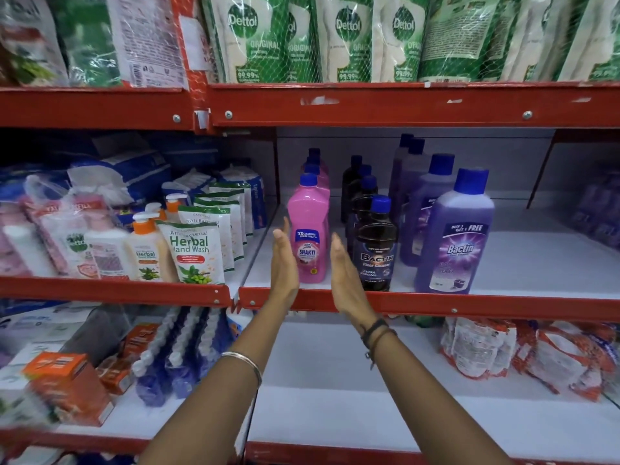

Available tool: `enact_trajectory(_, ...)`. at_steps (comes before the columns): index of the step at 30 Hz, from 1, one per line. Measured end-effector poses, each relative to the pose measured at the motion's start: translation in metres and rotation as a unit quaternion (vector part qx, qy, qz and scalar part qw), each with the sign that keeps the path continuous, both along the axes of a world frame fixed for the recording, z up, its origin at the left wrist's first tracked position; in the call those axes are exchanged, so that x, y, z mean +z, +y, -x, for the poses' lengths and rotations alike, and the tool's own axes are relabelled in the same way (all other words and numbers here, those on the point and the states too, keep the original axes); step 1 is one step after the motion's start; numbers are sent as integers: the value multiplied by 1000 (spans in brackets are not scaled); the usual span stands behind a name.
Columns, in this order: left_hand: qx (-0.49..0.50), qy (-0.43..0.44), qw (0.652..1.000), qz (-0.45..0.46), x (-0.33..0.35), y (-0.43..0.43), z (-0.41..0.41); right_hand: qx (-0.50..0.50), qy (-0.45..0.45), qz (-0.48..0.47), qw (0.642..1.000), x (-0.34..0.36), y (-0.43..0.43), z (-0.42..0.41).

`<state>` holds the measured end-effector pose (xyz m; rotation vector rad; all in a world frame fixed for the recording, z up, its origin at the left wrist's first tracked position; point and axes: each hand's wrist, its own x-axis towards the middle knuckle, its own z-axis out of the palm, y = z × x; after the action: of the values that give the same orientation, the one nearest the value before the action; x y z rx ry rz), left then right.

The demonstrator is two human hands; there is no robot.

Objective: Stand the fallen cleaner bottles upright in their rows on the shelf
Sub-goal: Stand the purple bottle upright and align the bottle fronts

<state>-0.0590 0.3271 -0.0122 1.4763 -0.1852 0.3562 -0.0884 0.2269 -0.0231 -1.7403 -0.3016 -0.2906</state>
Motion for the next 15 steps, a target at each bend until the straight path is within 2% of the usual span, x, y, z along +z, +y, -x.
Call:
enact_trajectory(5, -45, -21, 998, -50, -3, 14, -3, 1, 33, -33, 999, 19, 15, -26)
enact_trajectory(15, -95, 13, 994, -48, -3, 28, 19, -26, 27, -13, 999, 21, 15, -6)
